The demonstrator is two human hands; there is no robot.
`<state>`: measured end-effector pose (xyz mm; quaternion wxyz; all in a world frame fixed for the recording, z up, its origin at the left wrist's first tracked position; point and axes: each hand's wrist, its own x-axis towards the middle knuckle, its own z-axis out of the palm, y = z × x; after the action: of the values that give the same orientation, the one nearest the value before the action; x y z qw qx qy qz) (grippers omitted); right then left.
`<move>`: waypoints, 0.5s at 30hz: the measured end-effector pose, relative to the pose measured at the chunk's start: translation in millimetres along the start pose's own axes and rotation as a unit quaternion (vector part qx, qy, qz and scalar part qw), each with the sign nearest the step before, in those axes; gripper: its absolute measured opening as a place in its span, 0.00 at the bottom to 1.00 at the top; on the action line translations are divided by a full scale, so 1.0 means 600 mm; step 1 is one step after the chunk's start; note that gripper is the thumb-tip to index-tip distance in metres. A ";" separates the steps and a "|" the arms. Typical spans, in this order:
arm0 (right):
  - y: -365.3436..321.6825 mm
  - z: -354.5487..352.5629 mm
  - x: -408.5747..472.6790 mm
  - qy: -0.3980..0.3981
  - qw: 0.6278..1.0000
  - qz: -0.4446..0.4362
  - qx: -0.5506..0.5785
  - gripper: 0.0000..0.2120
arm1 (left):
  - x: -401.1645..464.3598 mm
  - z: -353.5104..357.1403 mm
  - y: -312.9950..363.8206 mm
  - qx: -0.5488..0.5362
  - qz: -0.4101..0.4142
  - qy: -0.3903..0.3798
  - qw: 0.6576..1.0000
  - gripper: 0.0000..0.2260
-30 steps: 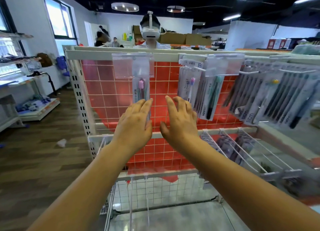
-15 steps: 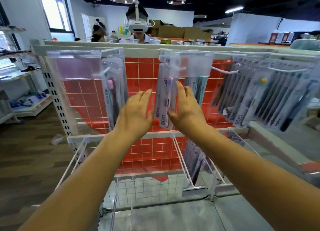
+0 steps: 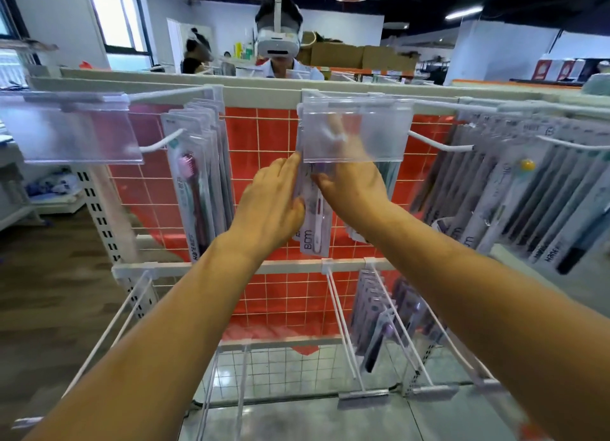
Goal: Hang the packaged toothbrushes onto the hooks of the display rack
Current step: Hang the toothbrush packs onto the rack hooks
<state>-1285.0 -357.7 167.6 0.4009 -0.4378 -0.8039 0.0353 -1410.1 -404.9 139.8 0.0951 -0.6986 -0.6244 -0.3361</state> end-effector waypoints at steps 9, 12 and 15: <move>0.016 0.030 0.020 -0.006 1.000 0.006 0.010 0.17 | 0.006 0.004 -0.012 -0.005 -0.007 -0.011 1.000 0.26; 0.013 0.023 0.014 0.005 1.000 -0.004 0.023 0.24 | 0.003 0.001 -0.010 0.009 -0.005 -0.005 1.000 0.27; 0.009 0.015 0.007 0.012 1.000 -0.023 0.015 0.30 | -0.002 -0.005 -0.004 0.021 -0.003 0.007 1.000 0.27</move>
<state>-1288.6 -348.7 161.6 0.4179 -0.4136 -0.8082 0.0332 -1413.2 -407.0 141.1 0.1126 -0.6923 -0.6328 -0.3280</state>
